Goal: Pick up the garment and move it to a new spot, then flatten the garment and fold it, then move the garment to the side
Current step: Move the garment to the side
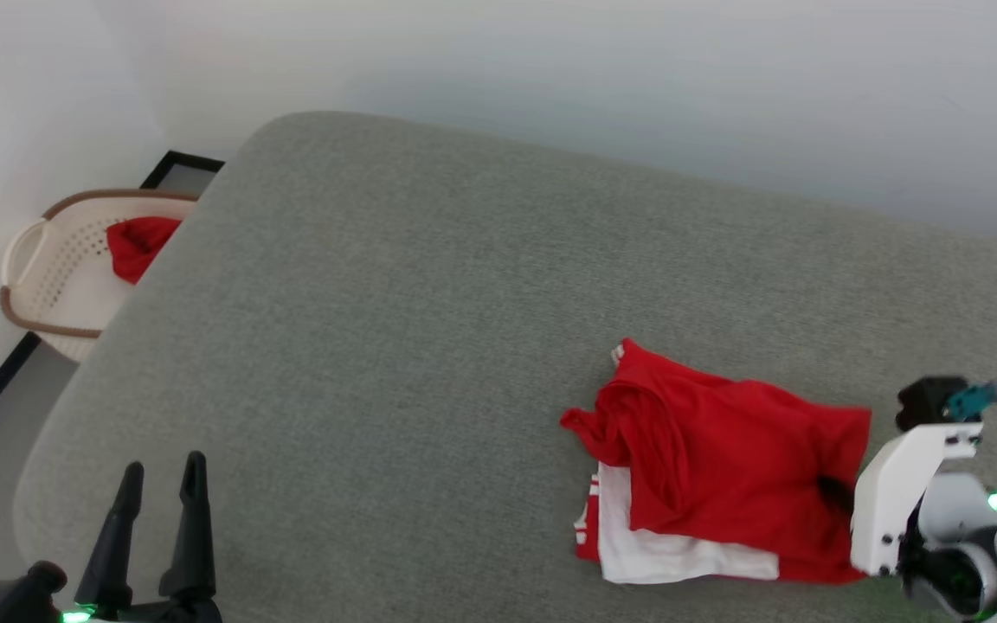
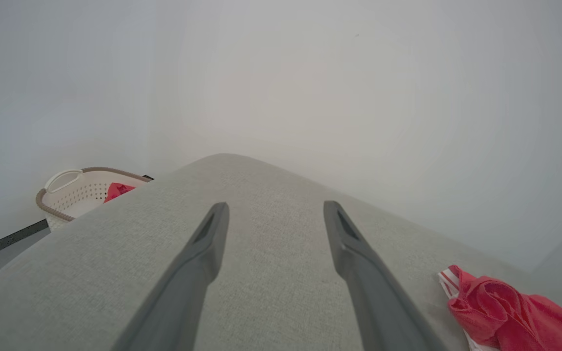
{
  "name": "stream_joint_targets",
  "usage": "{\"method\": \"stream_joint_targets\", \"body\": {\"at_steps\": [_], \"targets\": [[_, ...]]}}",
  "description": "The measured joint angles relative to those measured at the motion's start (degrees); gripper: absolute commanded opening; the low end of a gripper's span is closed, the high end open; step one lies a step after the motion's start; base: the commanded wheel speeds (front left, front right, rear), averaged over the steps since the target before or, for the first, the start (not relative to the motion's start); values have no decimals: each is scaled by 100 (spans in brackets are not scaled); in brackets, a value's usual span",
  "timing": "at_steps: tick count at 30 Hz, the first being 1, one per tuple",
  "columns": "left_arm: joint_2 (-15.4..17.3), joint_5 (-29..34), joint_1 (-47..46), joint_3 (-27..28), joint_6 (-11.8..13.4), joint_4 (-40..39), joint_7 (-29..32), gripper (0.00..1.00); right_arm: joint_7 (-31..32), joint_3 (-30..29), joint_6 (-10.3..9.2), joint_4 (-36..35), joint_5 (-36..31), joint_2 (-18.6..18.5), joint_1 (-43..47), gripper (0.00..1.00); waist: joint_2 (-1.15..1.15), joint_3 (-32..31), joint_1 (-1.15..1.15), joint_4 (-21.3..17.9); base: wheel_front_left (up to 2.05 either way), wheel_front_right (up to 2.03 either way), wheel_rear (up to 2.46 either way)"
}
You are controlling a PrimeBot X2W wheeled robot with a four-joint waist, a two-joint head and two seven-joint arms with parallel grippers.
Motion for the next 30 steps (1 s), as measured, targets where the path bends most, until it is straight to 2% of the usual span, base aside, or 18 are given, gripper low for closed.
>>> {"method": "stream_joint_targets", "body": {"at_steps": [6,15,30], "targets": [[87,8,-101,-82,0,-8,0,100,102,79,0,-263,11,-247,-266,0,0,-7,0,-209,0,0,0],[178,19,-545,-344,0,-34,0,100,243,59,0,-604,24,-831,-692,0,0,119,0,-676,0,0,0],[444,99,-1373,-631,0,-143,0,100,194,201,0,-786,96,-1616,-1436,0,0,732,0,-1631,0,0,0]]}}
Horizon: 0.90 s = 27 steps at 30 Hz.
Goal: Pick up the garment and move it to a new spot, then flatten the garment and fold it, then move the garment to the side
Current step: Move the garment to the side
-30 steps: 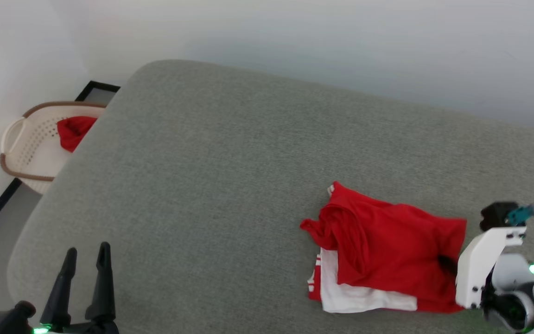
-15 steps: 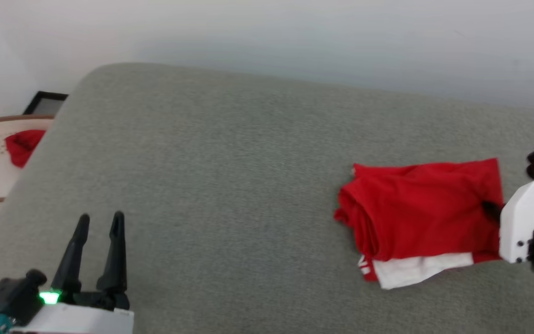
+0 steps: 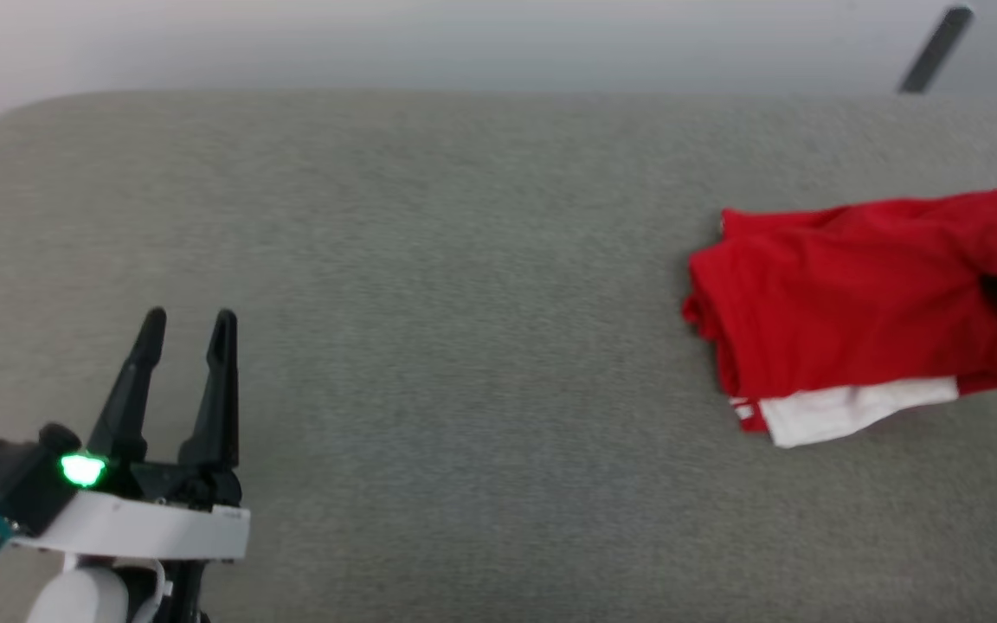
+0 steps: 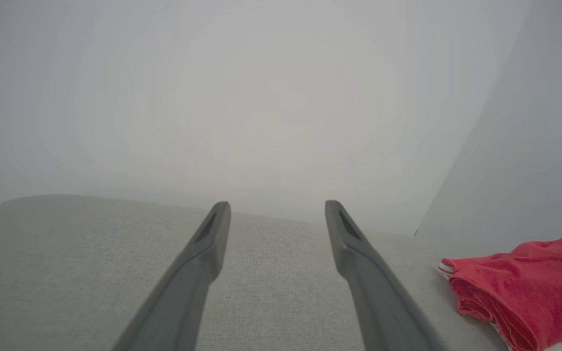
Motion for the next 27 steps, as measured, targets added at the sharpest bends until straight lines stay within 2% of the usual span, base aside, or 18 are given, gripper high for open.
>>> {"method": "stream_joint_targets", "body": {"at_steps": [15,27], "targets": [[398,42,-684,-267,0,-47,0,100,-756,204,0,624,-99,-858,-762,0,0,852,0,-1047,0,0,0],[548,83,-993,-416,0,-46,0,100,-1614,646,1,1448,-448,-1395,-1342,0,0,1463,0,-1512,0,0,0]]}}
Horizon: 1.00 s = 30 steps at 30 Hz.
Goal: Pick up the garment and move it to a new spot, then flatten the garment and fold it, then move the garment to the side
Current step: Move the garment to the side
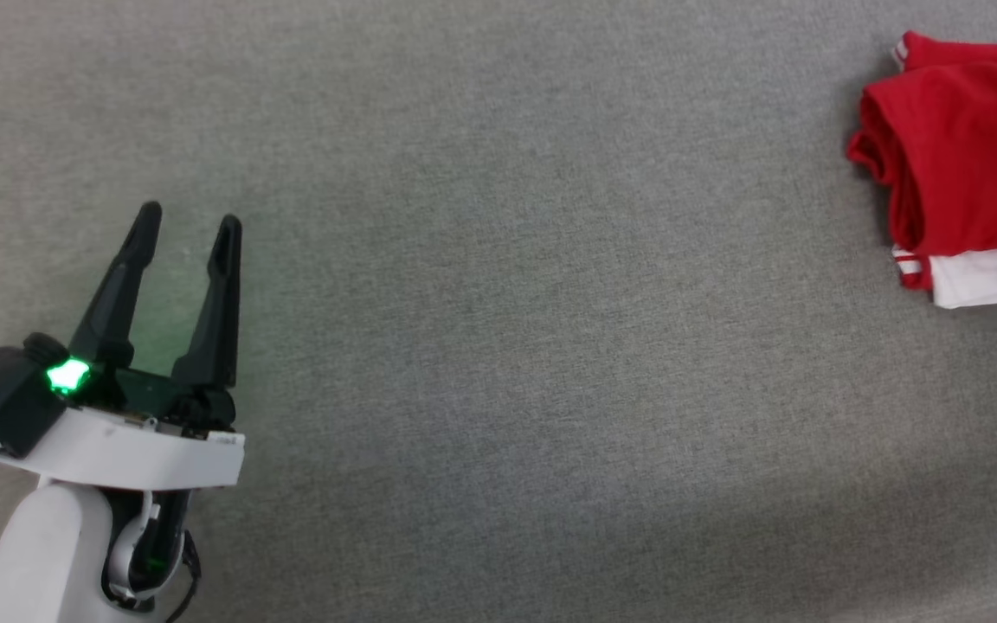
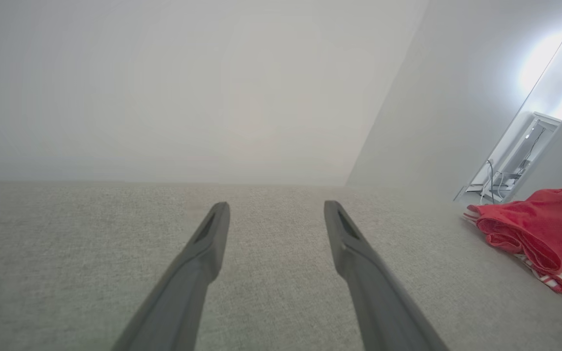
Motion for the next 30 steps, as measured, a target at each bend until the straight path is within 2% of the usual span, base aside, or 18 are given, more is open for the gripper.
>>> {"method": "stream_joint_targets", "body": {"at_steps": [6,13,15,17,18,20,30], "targets": [[13,7,-125,-82,0,9,0,100,-489,271,0,497,-277,-92,-205,0,0,193,0,-65,0,0,0],[11,4,-188,-142,0,44,0,100,-1092,341,0,1145,-401,119,-480,0,0,255,0,2,0,0,0],[10,0,-196,-152,0,49,0,100,-1251,314,0,1324,-468,164,-535,36,0,257,0,34,0,0,0],[9,-1,-199,-154,0,62,0,100,-1341,294,0,1497,-492,225,-588,47,0,251,0,66,0,0,0],[8,-2,-199,-153,0,68,0,100,-1393,283,0,1579,-497,259,-620,62,0,242,0,80,0,0,0],[2,-3,-198,-141,0,75,0,100,-1471,267,0,1693,-519,304,-664,100,0,214,0,102,0,0,0],[-104,-11,2,-4,0,160,0,100,-1995,199,0,1859,-586,467,-765,100,0,-148,0,195,0,0,0]]}}
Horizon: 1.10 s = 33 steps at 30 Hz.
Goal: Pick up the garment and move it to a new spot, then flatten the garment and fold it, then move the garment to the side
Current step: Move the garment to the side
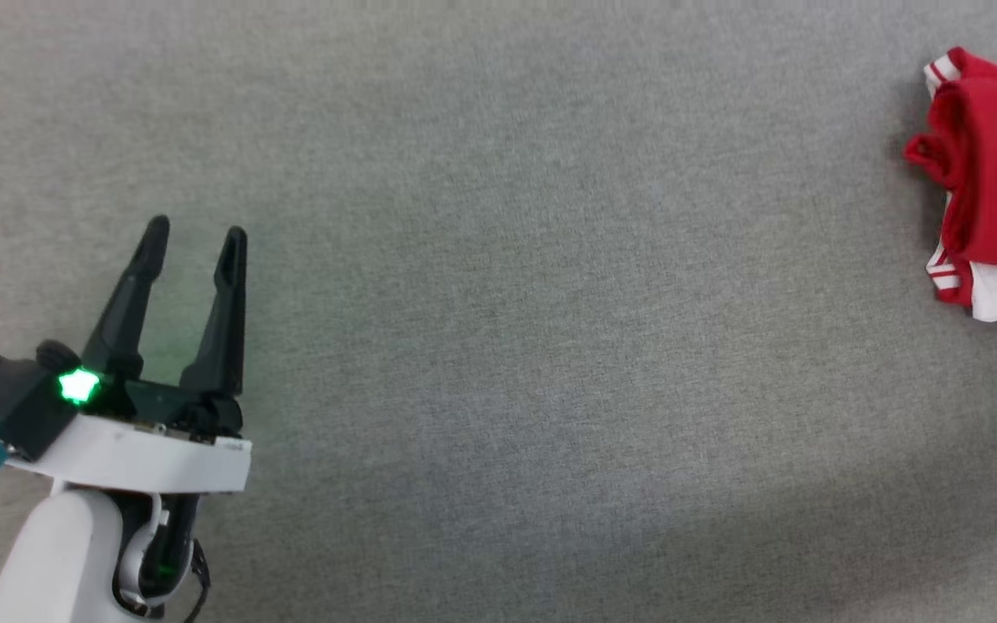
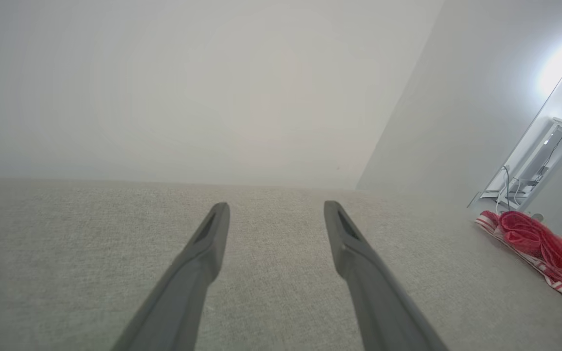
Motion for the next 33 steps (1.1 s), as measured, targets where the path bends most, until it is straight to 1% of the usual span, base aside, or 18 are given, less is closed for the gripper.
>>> {"method": "stream_joint_targets", "body": {"at_steps": [5,10,16,21,25,33], "targets": [[-90,-22,193,84,0,82,0,100,-355,-77,0,-122,45,87,205,100,0,-315,0,91,0,0,0],[-137,-53,487,196,0,192,0,100,-750,-56,0,-371,114,156,622,100,0,-710,0,215,0,0,0],[-190,-70,1015,420,0,334,0,100,-1234,-224,0,-725,194,359,1267,100,0,-1269,0,385,0,0,0],[-242,-71,1480,662,0,341,0,100,-1605,-582,0,-1066,130,683,1916,100,0,-1758,0,533,0,0,0],[-250,-73,1852,836,0,348,0,100,-1780,-891,0,-1394,-31,1038,2447,100,0,-2125,0,644,0,0,0],[-290,-97,2341,1138,0,275,0,100,-1856,-1340,0,-2145,-411,1644,3353,100,0,-2626,0,860,0,0,0]]}}
